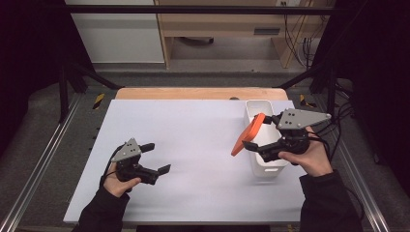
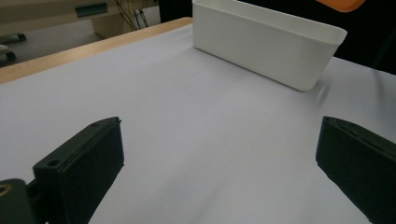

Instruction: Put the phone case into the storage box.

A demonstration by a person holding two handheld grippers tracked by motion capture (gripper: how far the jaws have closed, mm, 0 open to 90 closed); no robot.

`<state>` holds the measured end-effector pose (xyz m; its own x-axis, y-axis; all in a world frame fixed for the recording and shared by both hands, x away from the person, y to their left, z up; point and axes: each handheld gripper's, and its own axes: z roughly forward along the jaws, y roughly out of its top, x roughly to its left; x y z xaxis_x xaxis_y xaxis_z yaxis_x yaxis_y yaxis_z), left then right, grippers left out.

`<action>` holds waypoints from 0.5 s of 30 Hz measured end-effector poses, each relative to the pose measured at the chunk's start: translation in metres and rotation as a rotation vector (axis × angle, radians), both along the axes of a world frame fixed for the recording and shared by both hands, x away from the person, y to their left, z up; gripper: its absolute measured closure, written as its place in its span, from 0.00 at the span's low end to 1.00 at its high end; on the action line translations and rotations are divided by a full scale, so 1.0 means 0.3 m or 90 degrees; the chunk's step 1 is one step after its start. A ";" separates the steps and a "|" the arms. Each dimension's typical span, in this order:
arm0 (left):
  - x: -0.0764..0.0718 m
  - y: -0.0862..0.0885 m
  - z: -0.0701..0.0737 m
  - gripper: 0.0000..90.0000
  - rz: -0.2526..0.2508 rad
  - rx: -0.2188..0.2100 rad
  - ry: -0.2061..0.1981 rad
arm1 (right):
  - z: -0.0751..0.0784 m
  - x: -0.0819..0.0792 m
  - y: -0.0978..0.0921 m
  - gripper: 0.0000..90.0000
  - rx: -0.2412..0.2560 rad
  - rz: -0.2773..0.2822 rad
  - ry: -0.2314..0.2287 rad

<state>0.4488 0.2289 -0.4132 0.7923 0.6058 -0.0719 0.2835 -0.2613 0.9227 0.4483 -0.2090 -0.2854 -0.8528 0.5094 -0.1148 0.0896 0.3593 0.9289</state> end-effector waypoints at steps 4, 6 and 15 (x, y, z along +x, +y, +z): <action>-0.001 0.033 -0.008 0.00 0.020 -0.002 -0.002 | 0.007 0.011 -0.008 0.18 -0.001 -0.031 0.005; 0.000 0.047 -0.013 0.00 0.028 -0.004 0.000 | 0.010 0.015 -0.010 0.18 -0.001 -0.045 0.006; -0.007 0.095 -0.020 0.00 0.052 -0.008 -0.004 | 0.027 0.053 -0.016 0.18 0.011 -0.138 0.013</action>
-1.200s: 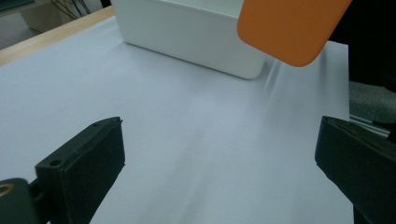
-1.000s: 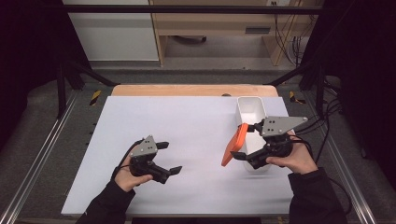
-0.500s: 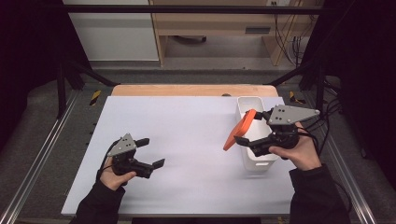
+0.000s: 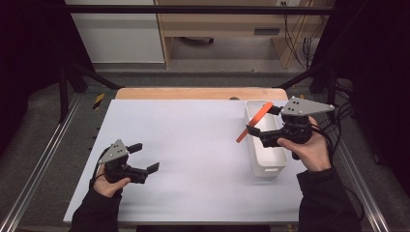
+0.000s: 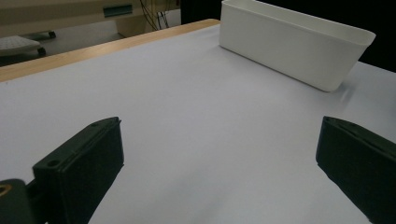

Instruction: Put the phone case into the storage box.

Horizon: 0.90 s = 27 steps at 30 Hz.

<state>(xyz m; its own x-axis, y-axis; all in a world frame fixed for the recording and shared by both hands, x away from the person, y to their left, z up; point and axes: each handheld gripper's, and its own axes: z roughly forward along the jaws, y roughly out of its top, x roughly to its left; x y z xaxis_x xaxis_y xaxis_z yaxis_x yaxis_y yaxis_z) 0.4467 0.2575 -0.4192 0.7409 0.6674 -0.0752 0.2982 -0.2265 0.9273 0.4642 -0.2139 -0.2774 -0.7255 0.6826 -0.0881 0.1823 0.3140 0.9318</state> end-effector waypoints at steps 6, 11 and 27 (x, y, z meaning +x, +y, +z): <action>0.009 0.037 -0.020 0.01 0.023 0.002 0.003 | 0.001 0.030 -0.002 0.18 -0.002 -0.060 0.003; 0.014 0.056 -0.030 0.01 0.037 0.008 0.003 | 0.001 0.051 0.006 0.18 -0.009 -0.086 0.002; 0.022 0.088 -0.060 0.00 0.060 0.012 0.010 | 0.021 0.113 0.004 0.18 -0.001 -0.166 -0.013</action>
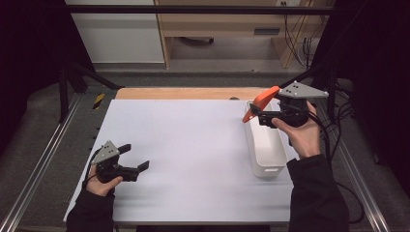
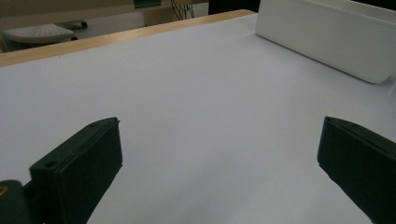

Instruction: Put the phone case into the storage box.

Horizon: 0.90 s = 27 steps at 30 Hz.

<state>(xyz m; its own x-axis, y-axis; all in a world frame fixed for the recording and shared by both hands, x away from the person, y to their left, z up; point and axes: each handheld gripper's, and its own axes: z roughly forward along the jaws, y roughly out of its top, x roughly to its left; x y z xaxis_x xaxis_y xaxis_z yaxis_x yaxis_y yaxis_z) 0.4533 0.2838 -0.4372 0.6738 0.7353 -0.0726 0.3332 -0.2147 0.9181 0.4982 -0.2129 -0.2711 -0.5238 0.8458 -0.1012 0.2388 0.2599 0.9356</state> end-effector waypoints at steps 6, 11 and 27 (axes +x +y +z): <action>0.003 0.000 -0.004 0.00 0.000 -0.001 -0.001 | 0.003 0.029 -0.015 0.18 -0.002 -0.032 0.003; 0.004 -0.001 -0.008 0.00 -0.002 0.000 0.002 | -0.002 0.064 -0.022 0.18 -0.001 -0.061 0.006; 0.012 -0.006 -0.018 0.00 -0.012 0.005 0.005 | -0.031 0.167 -0.025 0.18 -0.004 -0.134 0.027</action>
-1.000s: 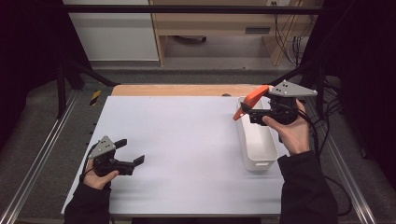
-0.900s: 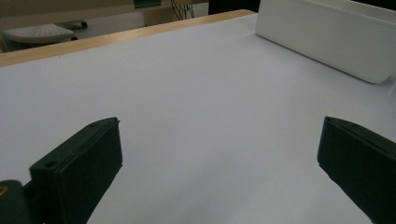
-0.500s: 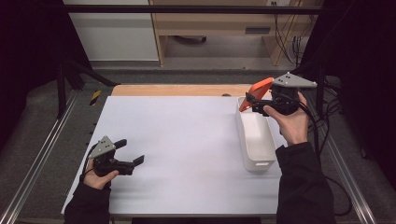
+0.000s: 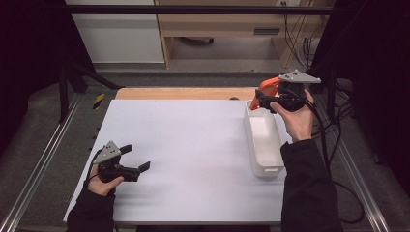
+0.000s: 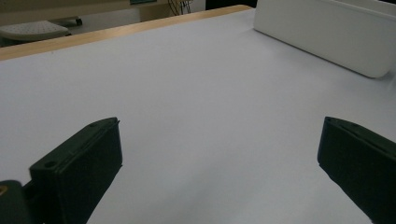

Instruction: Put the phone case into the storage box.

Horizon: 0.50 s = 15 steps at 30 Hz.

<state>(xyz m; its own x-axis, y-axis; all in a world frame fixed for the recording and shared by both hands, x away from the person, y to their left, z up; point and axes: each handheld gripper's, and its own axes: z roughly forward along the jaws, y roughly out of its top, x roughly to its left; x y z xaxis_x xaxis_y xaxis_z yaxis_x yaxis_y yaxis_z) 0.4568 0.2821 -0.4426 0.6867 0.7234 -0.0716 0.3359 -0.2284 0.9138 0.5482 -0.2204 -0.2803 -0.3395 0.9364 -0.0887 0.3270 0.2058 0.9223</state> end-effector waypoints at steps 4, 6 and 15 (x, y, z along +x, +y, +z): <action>0.000 -0.002 -0.001 0.00 -0.004 0.001 -0.001 | -0.012 0.022 0.002 0.18 0.002 -0.017 0.010; 0.000 -0.002 -0.002 0.00 -0.006 0.004 0.001 | -0.018 0.033 0.002 0.18 -0.001 -0.026 0.013; 0.002 -0.004 -0.004 0.00 -0.006 0.004 0.000 | -0.052 0.078 0.005 0.18 -0.003 -0.061 0.032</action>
<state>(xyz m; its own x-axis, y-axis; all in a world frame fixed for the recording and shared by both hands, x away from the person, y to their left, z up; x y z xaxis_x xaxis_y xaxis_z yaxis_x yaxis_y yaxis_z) 0.4573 0.2808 -0.4440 0.6938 0.7171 -0.0664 0.3333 -0.2380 0.9123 0.5716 -0.2189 -0.2959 -0.2529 0.9643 -0.0786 0.3910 0.1762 0.9034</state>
